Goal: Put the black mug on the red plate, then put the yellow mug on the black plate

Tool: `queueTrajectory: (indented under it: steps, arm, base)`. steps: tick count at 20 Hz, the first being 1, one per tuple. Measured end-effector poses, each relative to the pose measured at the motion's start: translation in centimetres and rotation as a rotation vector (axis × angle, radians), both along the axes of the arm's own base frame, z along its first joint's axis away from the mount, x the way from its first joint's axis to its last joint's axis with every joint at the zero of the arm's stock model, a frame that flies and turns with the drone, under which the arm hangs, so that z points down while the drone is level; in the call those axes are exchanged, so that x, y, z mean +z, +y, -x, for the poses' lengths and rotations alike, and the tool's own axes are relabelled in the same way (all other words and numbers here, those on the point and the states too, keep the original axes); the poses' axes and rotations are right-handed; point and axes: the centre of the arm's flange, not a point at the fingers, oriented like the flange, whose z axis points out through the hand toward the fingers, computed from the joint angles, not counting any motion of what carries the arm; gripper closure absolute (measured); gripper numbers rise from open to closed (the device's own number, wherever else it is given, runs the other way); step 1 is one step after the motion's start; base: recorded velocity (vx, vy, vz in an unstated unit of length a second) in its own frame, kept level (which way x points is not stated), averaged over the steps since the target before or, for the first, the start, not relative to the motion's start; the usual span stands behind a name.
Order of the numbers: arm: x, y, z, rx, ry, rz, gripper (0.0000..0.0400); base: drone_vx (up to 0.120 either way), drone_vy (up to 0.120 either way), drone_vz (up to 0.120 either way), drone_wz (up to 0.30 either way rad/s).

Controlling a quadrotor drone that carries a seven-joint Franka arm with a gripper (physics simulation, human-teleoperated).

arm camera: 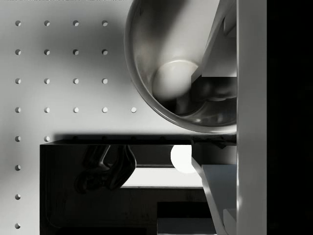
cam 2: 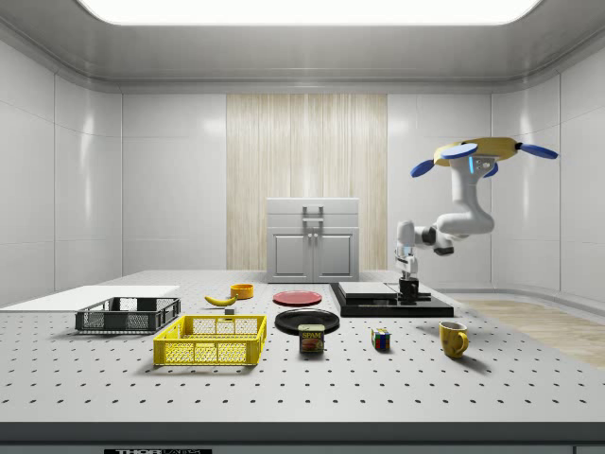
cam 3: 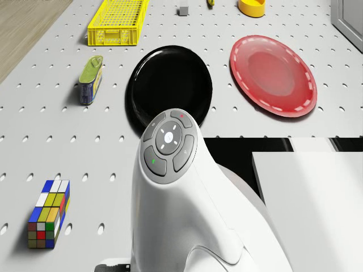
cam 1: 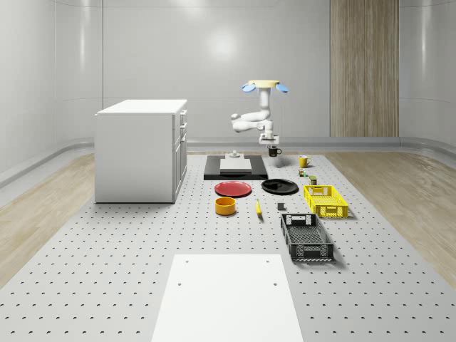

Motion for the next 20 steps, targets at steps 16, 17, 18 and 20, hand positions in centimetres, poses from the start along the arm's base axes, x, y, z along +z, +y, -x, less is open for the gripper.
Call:
queueTrajectory:
  steps: [16,17,18,20]
  arm:
    - [-0.14,0.00,0.00,0.000,0.000,0.000,0.0290]
    - [-0.14,0.00,0.00,0.000,0.000,0.000,0.0290]
    - [-0.15,0.00,0.00,0.000,0.000,0.000,0.0290]
    - [-0.15,0.00,0.00,0.000,0.000,0.000,0.0290]
  base:
    - [0.120,-0.120,0.005,0.000]
    - [0.120,-0.120,0.000,0.000]
    - [0.120,-0.120,0.000,0.000]
    - [0.120,-0.120,0.000,0.000]
